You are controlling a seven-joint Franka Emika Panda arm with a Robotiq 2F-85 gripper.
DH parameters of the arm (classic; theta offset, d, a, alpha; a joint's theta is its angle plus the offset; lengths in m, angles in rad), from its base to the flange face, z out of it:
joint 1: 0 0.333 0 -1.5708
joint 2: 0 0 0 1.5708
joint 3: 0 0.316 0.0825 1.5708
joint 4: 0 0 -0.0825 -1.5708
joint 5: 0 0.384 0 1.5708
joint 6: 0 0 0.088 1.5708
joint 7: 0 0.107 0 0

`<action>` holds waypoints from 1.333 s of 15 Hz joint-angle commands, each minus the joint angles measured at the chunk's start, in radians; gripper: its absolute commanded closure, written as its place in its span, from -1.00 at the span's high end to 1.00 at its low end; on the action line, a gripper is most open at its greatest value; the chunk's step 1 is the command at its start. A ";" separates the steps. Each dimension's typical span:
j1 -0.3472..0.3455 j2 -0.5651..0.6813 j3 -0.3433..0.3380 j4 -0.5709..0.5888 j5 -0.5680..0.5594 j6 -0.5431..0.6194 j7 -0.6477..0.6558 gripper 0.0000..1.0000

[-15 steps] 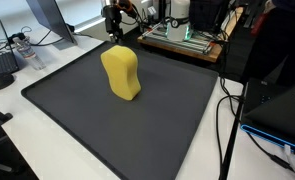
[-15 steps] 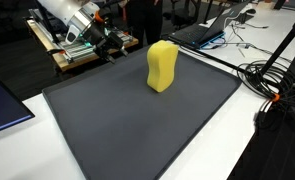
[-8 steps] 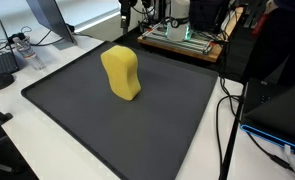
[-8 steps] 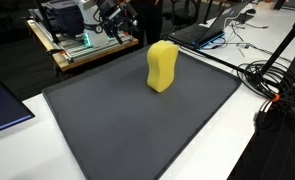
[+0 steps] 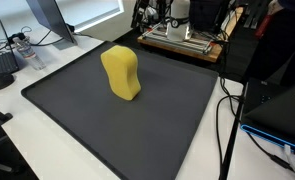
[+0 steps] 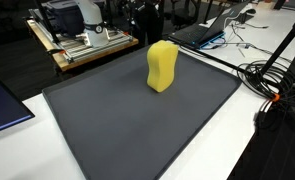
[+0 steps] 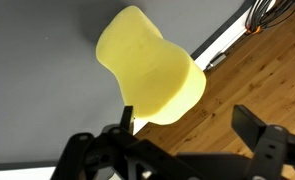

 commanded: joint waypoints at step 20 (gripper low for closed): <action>-0.963 -0.151 1.041 0.039 -0.453 -0.352 0.081 1.00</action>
